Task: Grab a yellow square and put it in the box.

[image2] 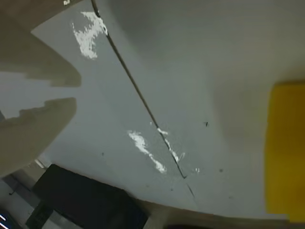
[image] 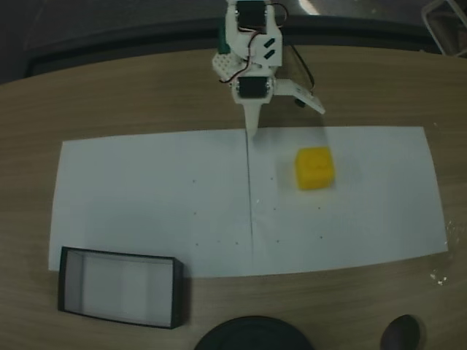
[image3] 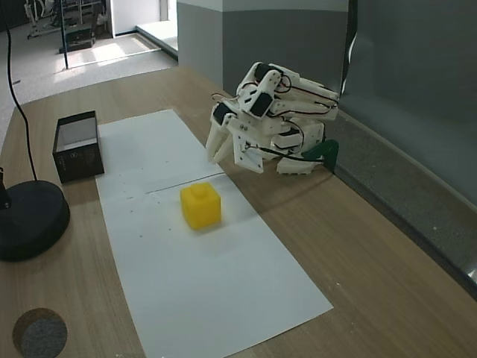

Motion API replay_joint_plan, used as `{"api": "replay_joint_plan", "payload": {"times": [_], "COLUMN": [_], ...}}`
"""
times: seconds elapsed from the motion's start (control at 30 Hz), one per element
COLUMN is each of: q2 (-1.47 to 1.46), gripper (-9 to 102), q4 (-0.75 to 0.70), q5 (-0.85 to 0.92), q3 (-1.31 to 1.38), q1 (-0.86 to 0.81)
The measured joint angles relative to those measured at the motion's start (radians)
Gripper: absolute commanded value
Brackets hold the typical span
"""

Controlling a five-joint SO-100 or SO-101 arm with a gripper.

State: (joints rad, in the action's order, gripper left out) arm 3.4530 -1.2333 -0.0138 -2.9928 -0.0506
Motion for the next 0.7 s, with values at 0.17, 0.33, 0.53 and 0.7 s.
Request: {"api": "replay_joint_plan", "payload": {"times": [0.17, 0.33, 0.53, 0.7], "q2": [-0.003, -0.086, -0.509, -0.966], "gripper": [13, 21, 28, 29], "q4": [0.071, -0.028, -0.187, -0.313], "q5": [0.161, 0.212, 0.160, 0.098], "q3": [0.235, 0.506, 0.799, 1.068], "q1": [0.049, 0.212, 0.276, 0.370]}}
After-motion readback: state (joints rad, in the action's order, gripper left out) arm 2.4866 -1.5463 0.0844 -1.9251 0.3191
